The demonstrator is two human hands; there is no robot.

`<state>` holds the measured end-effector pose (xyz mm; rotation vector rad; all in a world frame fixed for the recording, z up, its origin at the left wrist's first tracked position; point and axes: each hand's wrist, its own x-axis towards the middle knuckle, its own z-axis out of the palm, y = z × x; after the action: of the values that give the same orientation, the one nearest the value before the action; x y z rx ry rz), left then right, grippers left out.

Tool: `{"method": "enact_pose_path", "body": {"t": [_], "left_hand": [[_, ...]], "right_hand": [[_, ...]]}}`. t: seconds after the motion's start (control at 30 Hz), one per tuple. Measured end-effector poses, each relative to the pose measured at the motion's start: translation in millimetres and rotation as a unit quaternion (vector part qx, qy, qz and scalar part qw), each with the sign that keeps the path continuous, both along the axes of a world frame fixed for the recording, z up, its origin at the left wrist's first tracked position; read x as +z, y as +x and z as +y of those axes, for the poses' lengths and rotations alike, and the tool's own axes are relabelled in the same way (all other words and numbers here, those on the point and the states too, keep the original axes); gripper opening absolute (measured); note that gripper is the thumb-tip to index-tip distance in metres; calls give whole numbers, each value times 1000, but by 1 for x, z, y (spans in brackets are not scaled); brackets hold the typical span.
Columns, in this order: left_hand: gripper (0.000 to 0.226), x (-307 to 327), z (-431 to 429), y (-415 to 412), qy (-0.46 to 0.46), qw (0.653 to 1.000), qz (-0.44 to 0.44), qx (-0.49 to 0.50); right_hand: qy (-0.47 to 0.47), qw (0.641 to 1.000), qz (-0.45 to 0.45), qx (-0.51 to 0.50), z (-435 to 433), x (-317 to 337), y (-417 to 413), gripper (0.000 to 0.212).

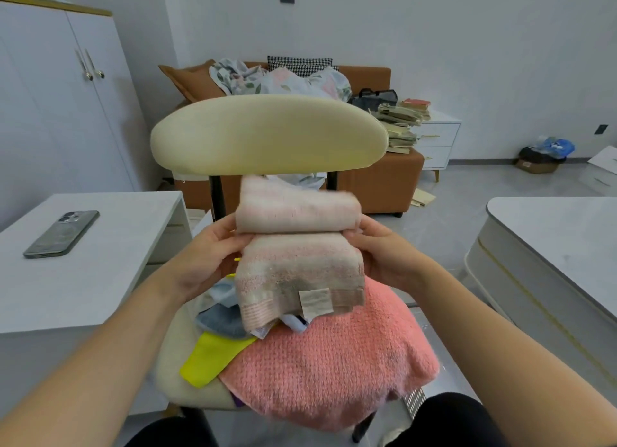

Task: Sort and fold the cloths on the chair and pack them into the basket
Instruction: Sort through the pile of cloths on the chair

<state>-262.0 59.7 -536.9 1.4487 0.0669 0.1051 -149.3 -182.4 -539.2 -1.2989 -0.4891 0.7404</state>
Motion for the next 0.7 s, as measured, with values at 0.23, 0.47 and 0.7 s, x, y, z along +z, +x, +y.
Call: {"method": "enact_pose_path", "body": {"t": [0.23, 0.47, 0.7], "left_hand": [[30, 14, -9, -21, 90, 991, -38, -88], [30, 19, -17, -15, 200, 972, -119, -9], [47, 21, -21, -8, 224, 964, -143, 8]], "right_hand": [[-22, 990, -129, 51, -19, 4, -7, 35], [-10, 993, -121, 10, -31, 4, -7, 37], [-76, 988, -137, 13, -34, 8, -4, 31]]}}
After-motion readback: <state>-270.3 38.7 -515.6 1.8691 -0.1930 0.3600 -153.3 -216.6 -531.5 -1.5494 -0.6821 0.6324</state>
